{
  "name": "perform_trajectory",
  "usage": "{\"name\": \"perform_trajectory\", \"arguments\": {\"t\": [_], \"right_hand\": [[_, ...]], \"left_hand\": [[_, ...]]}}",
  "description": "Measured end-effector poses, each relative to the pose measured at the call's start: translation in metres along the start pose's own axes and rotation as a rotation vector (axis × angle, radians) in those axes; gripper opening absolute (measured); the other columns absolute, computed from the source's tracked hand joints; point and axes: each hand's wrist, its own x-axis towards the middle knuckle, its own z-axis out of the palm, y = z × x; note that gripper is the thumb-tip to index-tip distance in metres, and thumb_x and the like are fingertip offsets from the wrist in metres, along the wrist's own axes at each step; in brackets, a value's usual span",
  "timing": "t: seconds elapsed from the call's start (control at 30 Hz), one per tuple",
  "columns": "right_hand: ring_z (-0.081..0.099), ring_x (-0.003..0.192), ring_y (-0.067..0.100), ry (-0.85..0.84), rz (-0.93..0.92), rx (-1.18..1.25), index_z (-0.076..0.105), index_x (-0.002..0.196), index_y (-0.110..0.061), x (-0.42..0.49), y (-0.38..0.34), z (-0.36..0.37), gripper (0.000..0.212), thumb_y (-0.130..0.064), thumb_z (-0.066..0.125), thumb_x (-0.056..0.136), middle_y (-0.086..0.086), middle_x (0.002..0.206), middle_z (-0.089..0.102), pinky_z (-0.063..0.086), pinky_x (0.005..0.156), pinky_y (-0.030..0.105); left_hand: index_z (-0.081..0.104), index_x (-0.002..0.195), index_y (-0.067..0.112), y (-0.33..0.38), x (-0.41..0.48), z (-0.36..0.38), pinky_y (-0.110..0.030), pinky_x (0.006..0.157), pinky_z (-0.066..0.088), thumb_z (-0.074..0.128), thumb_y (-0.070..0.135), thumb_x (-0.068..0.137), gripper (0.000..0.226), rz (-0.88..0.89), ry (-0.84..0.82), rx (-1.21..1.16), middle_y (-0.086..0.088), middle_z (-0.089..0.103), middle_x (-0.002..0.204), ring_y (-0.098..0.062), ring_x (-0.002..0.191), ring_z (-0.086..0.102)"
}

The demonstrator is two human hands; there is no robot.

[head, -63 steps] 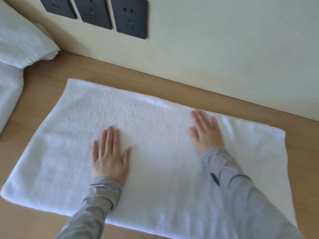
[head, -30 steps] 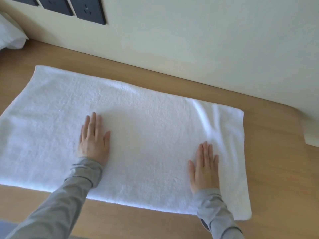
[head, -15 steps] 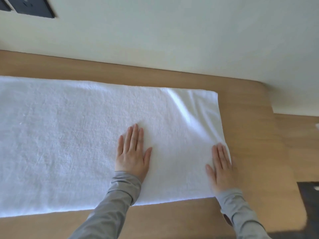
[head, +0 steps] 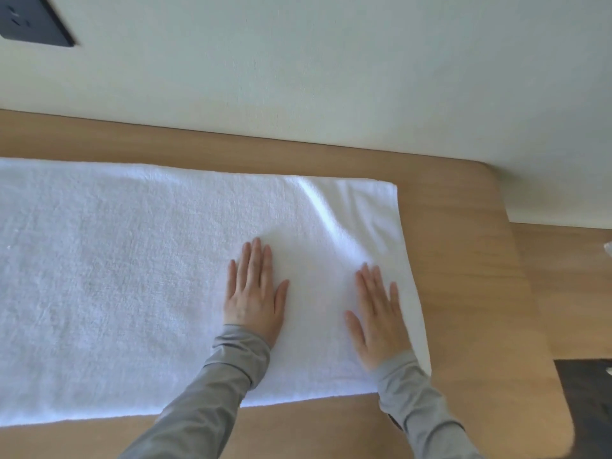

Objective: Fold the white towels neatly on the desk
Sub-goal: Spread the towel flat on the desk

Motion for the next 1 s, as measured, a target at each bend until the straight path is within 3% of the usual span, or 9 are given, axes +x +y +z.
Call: {"name": "perform_trajectory", "arguments": {"t": [0.13, 0.23, 0.47, 0.6, 0.67, 0.77, 0.83, 0.9, 1.0], "right_hand": [[0.012, 0.144, 0.028, -0.078, -0.212, 0.014, 0.023, 0.145, -0.003, 0.053, -0.021, -0.003, 0.057, -0.03, 0.017, 0.095, 0.01, 0.154, 0.018, 0.009, 0.118, 0.047], [0.001, 0.146, 0.022, -0.095, -0.286, 0.077, 0.016, 0.147, -0.006, 0.09, -0.031, -0.003, 0.053, -0.027, 0.022, 0.099, 0.007, 0.157, 0.011, 0.002, 0.12, 0.04], [-0.004, 0.146, 0.015, -0.21, -0.444, 0.092, 0.012, 0.149, -0.011, 0.129, -0.045, 0.019, 0.054, -0.032, 0.022, 0.101, 0.002, 0.159, 0.006, -0.005, 0.119, 0.037], [0.004, 0.146, 0.013, -0.087, -0.38, -0.049, 0.018, 0.149, -0.02, 0.145, -0.002, 0.018, 0.057, -0.039, 0.009, 0.095, -0.005, 0.157, 0.012, -0.003, 0.118, 0.043], [0.008, 0.146, 0.014, -0.027, -0.337, -0.09, 0.021, 0.148, -0.019, 0.158, 0.03, 0.01, 0.056, -0.038, 0.014, 0.096, -0.003, 0.157, 0.016, 0.001, 0.118, 0.046], [0.004, 0.146, 0.014, -0.065, -0.236, -0.129, 0.014, 0.149, -0.02, 0.181, 0.079, -0.001, 0.053, -0.036, 0.022, 0.099, -0.002, 0.158, 0.011, -0.002, 0.117, 0.047], [-0.003, 0.146, 0.013, -0.111, -0.199, -0.166, 0.005, 0.15, -0.021, 0.194, 0.1, -0.007, 0.055, -0.039, 0.018, 0.099, -0.002, 0.159, 0.003, -0.006, 0.117, 0.046], [-0.001, 0.146, 0.015, -0.106, -0.173, -0.07, 0.006, 0.15, -0.017, 0.199, 0.109, -0.013, 0.055, -0.036, 0.021, 0.1, 0.001, 0.159, 0.005, -0.003, 0.118, 0.044], [0.033, 0.133, 0.03, 0.133, 0.094, 0.356, 0.038, 0.139, -0.004, 0.198, 0.12, -0.028, 0.049, -0.026, 0.046, 0.096, 0.018, 0.142, 0.04, 0.024, 0.111, 0.037]], "left_hand": [[0.021, 0.147, 0.005, 0.041, 0.025, 0.014, -0.039, 0.117, 0.001, 0.01, 0.04, 0.092, 0.065, -0.075, -0.013, -0.011, -0.011, 0.015, 0.156, -0.025, 0.144, 0.006], [0.005, 0.149, 0.012, 0.049, 0.029, 0.027, -0.04, 0.117, -0.007, 0.001, 0.039, 0.088, 0.067, -0.136, -0.019, 0.073, -0.006, 0.003, 0.158, -0.019, 0.143, -0.008], [0.019, 0.148, 0.01, 0.05, 0.027, 0.029, -0.04, 0.117, 0.006, 0.022, 0.045, 0.09, 0.068, -0.149, 0.014, 0.125, -0.007, 0.017, 0.156, -0.022, 0.144, 0.015], [0.037, 0.142, 0.005, 0.047, 0.028, 0.03, -0.042, 0.114, 0.016, 0.027, 0.038, 0.092, 0.06, -0.138, 0.067, 0.099, -0.01, 0.034, 0.149, -0.025, 0.139, 0.031], [0.037, 0.142, 0.006, 0.046, 0.028, 0.03, -0.043, 0.114, 0.017, 0.028, 0.038, 0.092, 0.06, -0.143, 0.072, 0.087, -0.009, 0.035, 0.15, -0.024, 0.139, 0.029], [0.034, 0.144, 0.008, 0.045, 0.028, 0.033, -0.043, 0.115, 0.015, 0.028, 0.038, 0.093, 0.06, -0.145, 0.085, 0.09, -0.008, 0.032, 0.151, -0.022, 0.14, 0.027], [0.033, 0.144, 0.009, 0.045, 0.028, 0.034, -0.043, 0.115, 0.015, 0.028, 0.039, 0.093, 0.06, -0.143, 0.078, 0.102, -0.007, 0.031, 0.152, -0.022, 0.141, 0.026], [0.033, 0.145, 0.009, 0.043, 0.028, 0.034, -0.043, 0.116, 0.014, 0.027, 0.04, 0.093, 0.06, -0.146, 0.074, 0.105, -0.007, 0.031, 0.152, -0.022, 0.141, 0.025], [0.032, 0.145, 0.009, 0.043, 0.028, 0.035, -0.042, 0.116, 0.013, 0.027, 0.04, 0.093, 0.06, -0.147, 0.072, 0.107, -0.007, 0.031, 0.152, -0.022, 0.141, 0.025]]}}
